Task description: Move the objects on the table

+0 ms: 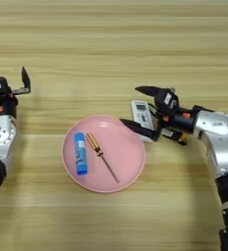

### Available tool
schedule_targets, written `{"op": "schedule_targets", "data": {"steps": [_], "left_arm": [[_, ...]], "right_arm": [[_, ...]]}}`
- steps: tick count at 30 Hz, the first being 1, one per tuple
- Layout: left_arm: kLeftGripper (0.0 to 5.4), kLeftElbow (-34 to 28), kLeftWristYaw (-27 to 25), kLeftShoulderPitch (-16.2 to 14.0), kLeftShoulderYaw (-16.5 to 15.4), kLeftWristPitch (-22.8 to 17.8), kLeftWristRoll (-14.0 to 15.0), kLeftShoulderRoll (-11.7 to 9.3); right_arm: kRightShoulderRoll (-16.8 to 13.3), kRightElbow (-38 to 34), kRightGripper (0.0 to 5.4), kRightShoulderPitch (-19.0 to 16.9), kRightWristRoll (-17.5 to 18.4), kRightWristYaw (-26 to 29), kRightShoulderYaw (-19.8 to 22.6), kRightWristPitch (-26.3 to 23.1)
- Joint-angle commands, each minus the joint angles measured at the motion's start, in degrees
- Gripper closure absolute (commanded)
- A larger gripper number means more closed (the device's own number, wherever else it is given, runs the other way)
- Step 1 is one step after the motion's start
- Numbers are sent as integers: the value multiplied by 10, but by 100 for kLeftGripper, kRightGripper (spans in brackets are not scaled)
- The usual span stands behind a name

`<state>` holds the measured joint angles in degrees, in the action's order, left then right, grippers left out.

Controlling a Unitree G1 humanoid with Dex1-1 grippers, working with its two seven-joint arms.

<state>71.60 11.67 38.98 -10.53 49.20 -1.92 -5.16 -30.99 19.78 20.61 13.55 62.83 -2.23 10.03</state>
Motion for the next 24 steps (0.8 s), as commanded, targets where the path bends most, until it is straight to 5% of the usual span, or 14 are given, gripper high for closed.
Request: {"op": "schedule_targets", "data": {"steps": [1,24], "left_arm": [[0,4,-2,7,0,-9,0,1],[0,3,3,10,2,-10,-2,5]], "right_arm": [[-2,-6,4,-10,-7,18,-19,-5],[-8,-15,4,-42,-60,72,-111,-3]]}}
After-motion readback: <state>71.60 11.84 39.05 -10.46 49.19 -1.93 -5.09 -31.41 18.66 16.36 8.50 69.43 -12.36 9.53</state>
